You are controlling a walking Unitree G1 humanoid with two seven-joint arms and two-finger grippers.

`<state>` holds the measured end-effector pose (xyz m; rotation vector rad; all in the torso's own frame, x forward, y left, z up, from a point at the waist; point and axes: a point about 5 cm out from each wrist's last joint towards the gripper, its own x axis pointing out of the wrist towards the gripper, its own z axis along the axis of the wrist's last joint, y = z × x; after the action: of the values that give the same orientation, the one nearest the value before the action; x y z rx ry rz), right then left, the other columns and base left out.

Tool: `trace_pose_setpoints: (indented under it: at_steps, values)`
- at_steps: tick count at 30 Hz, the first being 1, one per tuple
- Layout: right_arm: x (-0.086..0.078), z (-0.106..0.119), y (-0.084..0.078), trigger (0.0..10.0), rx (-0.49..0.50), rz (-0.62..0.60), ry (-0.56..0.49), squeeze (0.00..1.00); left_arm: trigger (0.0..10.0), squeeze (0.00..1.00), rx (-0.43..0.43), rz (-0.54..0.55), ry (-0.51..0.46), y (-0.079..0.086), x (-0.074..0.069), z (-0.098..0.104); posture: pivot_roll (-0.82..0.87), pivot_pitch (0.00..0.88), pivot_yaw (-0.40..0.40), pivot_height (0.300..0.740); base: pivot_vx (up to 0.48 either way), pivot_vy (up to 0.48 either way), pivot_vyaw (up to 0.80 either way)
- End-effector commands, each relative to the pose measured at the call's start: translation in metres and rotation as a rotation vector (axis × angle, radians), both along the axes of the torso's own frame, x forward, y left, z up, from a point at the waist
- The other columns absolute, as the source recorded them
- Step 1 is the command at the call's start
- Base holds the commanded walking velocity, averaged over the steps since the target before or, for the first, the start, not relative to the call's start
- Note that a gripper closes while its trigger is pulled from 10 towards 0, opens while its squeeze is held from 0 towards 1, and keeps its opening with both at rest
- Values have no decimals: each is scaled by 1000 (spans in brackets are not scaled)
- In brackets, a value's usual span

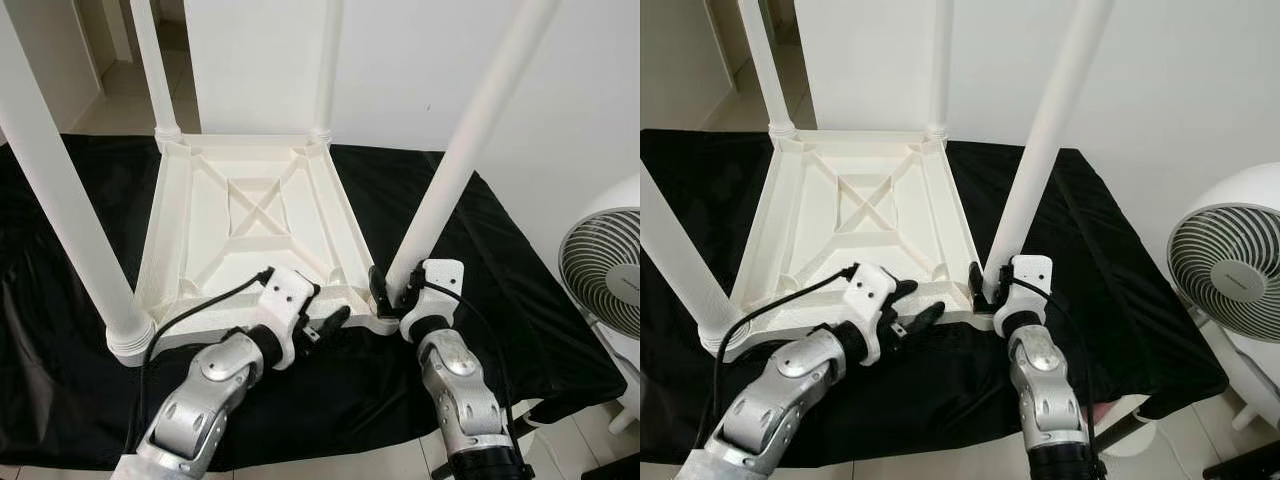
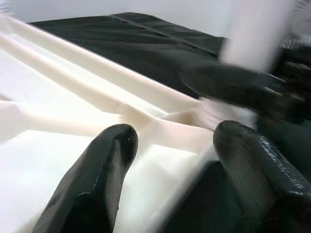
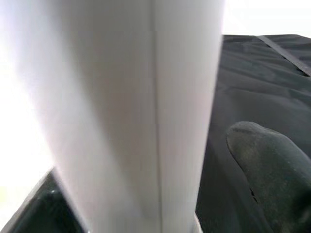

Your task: Building children table

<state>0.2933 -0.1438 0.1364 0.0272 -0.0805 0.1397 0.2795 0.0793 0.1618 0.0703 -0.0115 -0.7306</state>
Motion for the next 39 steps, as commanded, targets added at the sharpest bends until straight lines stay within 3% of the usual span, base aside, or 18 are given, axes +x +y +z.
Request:
trace_pose_setpoints:
  at_steps: [1,2,12,13,20,21,22,23,24,25,26,27,28,29,39]
  values:
    - [-9,0,-5,10000,17,15,-16,0,10000,463,-48,186,-14,18,15,8,0,32,-59,740,0,0,0]
    - [-10,0,-5,10000,20,19,-20,0,10000,1000,-60,195,-16,20,17,10,0,32,-59,740,0,0,0]
    - [-29,11,0,10000,49,90,-123,0,10000,1000,-65,237,-42,20,24,15,-13,33,-47,740,0,0,0]
    - [-35,13,-2,10000,50,94,-139,0,10000,0,-65,261,-55,20,25,16,-22,41,-38,740,0,0,0]
    - [-47,19,-10,10000,50,90,-160,0,10000,0,-95,330,-55,22,26,17,-35,58,-30,740,0,0,0]
    - [-50,22,-13,10000,47,98,-170,0,745,0,-109,352,-51,23,26,15,-41,63,-28,740,0,0,0]
    - [-50,22,-13,10000,47,98,-170,0,745,0,-109,352,-51,23,26,15,-41,63,-28,740,0,0,0]
    - [-53,26,-15,10000,43,106,-179,0,0,0,-125,368,-39,24,26,13,-41,63,-28,740,0,0,0]
    - [-53,26,-15,10000,43,106,-179,0,0,0,-125,368,-39,24,26,13,-41,63,-28,740,0,0,0]
    - [-55,33,-18,10000,29,114,-196,0,2745,0,-125,378,-33,24,27,11,-44,69,-27,740,0,0,0]
    - [-55,33,-18,10000,29,114,-196,0,2745,0,-125,378,-33,24,27,11,-44,69,-27,740,0,0,0]
    - [-55,38,-21,10000,18,119,-207,0,6353,0,-115,383,-33,25,27,10,-44,69,-28,740,0,0,0]
    - [-55,38,-21,10000,18,119,-207,0,6353,0,-115,383,-33,25,27,10,-44,69,-28,740,0,0,0]
    - [-56,42,-23,10000,7,123,-215,0,10000,0,-104,389,-31,26,28,9,-43,70,-27,740,0,0,0]
    - [-48,77,-29,10000,-1,185,-280,0,10000,0,-21,518,-107,45,32,8,-34,86,-35,740,0,0,0]
